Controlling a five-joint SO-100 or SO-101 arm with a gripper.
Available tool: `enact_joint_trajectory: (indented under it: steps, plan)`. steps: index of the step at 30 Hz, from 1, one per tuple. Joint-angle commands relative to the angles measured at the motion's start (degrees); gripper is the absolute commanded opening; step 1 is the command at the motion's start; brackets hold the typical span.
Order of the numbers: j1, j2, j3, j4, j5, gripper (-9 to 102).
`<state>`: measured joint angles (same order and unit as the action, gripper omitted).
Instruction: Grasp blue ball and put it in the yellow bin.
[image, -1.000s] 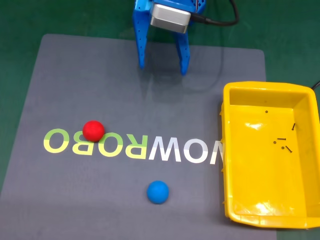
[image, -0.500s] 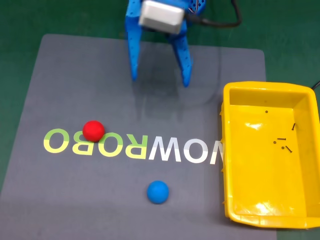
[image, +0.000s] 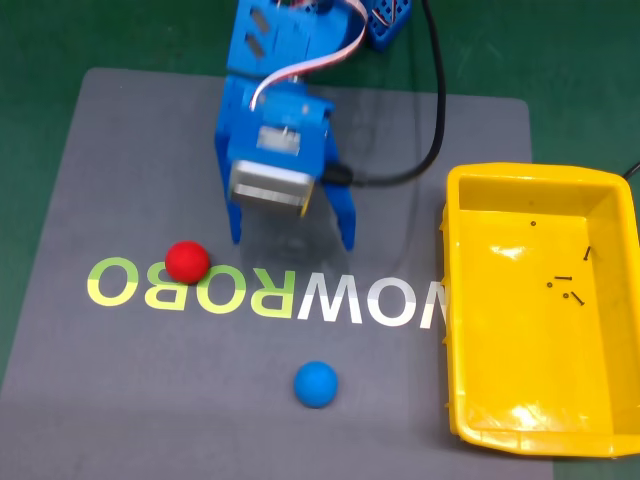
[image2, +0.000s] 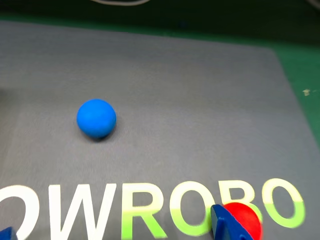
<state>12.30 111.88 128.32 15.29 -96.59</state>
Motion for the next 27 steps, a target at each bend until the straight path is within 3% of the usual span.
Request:
enact_joint_trajectory:
  steps: [1, 27]
  plan:
    - [-1.1, -5.8, -9.2, -1.8, 1.7, 45]
    - [-6.7, -37.0, -34.3, -1.3, 3.1, 44]
